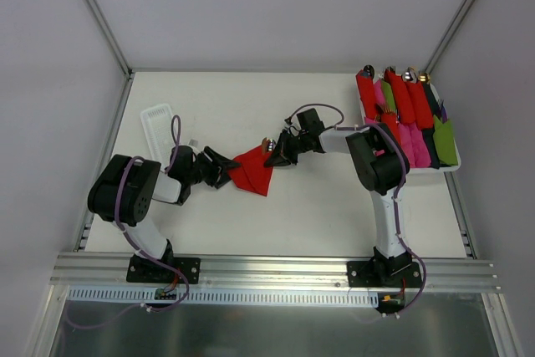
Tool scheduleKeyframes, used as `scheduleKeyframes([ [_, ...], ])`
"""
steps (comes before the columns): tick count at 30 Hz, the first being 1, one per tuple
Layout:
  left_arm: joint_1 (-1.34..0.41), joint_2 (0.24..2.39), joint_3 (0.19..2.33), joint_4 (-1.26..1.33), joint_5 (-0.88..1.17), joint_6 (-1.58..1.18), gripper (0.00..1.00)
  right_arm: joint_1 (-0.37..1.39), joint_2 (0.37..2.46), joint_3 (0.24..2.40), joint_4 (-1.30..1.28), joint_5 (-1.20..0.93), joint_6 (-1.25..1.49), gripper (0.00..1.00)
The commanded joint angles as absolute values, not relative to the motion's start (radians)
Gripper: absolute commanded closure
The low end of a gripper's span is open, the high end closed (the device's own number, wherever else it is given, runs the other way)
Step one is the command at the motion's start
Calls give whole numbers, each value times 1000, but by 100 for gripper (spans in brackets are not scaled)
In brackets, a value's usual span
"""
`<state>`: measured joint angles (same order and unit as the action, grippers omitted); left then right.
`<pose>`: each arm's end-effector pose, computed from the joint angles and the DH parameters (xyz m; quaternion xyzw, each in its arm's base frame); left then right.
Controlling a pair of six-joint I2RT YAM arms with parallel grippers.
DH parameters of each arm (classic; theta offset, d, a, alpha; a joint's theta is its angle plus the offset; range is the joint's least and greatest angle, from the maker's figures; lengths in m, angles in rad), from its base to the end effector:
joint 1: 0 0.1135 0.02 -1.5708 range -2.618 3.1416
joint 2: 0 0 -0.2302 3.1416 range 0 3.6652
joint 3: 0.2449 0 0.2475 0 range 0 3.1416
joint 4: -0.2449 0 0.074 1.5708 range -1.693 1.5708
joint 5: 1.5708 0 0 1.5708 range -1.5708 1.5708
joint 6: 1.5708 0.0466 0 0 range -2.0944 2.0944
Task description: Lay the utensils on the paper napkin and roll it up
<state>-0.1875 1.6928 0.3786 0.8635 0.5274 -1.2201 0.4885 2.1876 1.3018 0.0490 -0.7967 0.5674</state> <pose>0.2608 -0.0733 0.0752 -0.2834 0.7797 -0.5002 0.2481 0.3578 0.2279 0.0742 -0.1051 0.8651 0.4794 0.1033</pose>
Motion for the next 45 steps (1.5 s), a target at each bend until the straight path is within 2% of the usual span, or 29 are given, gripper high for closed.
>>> scheduleKeyframes([
  [1,-176,1684,388,821,495,-1209,49,494,2207,1310,-29,-742,531,95],
  [15,-230,1750,311,969,552,-1307,43,497,2210,1316,-31,-738,532,96],
  [31,-399,1738,270,1026,453,-1430,41,500,2209,1318,-32,-735,531,96],
  [37,-367,1712,252,1045,368,-1439,41,499,2209,1318,-32,-738,529,95],
  [45,-276,1626,299,914,331,-1333,41,499,2209,1316,-34,-738,525,95],
])
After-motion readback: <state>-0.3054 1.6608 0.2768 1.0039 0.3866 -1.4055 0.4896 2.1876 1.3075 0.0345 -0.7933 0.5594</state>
